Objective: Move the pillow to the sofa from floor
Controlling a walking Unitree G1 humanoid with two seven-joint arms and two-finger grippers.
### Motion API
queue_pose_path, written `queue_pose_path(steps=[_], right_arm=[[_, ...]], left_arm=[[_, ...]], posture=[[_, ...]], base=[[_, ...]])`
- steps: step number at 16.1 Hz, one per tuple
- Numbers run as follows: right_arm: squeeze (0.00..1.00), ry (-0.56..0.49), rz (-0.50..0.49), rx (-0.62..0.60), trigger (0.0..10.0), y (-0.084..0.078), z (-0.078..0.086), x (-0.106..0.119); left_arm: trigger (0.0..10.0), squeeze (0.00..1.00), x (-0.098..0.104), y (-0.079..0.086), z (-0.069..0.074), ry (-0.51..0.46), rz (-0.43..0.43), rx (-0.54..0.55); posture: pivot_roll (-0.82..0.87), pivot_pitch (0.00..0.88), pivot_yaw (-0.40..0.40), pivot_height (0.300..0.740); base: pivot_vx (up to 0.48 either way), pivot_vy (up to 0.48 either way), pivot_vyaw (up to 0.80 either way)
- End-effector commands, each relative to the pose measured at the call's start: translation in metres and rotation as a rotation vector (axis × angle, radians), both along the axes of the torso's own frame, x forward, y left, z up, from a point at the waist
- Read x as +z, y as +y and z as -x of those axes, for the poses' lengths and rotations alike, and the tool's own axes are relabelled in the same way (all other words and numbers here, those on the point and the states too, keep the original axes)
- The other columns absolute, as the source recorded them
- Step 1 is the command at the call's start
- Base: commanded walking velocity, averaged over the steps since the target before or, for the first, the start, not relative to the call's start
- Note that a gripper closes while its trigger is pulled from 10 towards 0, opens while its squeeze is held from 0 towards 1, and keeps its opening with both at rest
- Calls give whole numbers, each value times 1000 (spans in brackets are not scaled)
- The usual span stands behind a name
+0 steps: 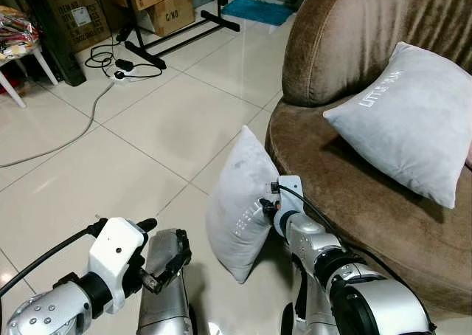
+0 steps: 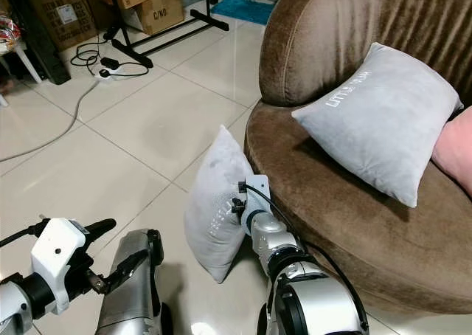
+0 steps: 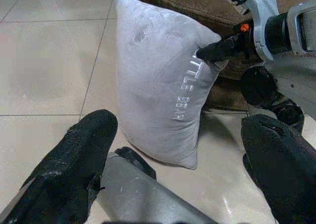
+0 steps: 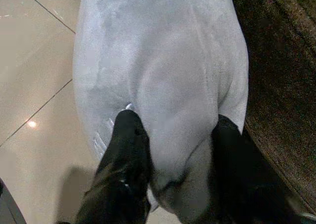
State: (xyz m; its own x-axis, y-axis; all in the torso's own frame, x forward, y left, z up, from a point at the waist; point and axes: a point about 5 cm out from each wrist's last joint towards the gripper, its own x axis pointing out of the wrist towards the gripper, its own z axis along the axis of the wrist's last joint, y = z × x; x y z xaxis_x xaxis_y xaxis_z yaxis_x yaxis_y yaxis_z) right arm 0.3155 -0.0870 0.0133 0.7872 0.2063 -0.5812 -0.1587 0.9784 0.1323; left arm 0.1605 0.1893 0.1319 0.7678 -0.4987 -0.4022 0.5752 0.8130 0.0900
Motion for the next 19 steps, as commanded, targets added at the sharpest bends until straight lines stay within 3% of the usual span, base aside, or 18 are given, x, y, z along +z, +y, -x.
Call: queue_pose_path(steps=[1, 6, 13, 16, 19], right_arm=[[0, 12, 0, 4, 0, 2, 0, 0], [0, 12, -10, 9, 0, 3, -1, 1], [0, -9, -106, 123, 0, 20, 2, 3], [0, -86, -294, 220, 0, 29, -1, 17], [0, -227, -419, 276, 0, 17, 0, 46]], left_arm=[[10000, 0, 4, 1, 0, -7, -8, -5], [10000, 0, 4, 3, -2, -12, -14, -3], [10000, 0, -2, 6, -11, -30, -26, -6], [10000, 0, 2, 15, -26, -169, -59, 147], [10000, 0, 10, 19, -34, -263, -67, 266]], posture=[[162, 78, 19, 452], [164, 63, 11, 452], [133, 0, 8, 452], [132, 0, -27, 452], [129, 0, -40, 452]], base=[[0, 0, 0], [0, 0, 0], [0, 0, 0], [0, 0, 0], [0, 0, 0]])
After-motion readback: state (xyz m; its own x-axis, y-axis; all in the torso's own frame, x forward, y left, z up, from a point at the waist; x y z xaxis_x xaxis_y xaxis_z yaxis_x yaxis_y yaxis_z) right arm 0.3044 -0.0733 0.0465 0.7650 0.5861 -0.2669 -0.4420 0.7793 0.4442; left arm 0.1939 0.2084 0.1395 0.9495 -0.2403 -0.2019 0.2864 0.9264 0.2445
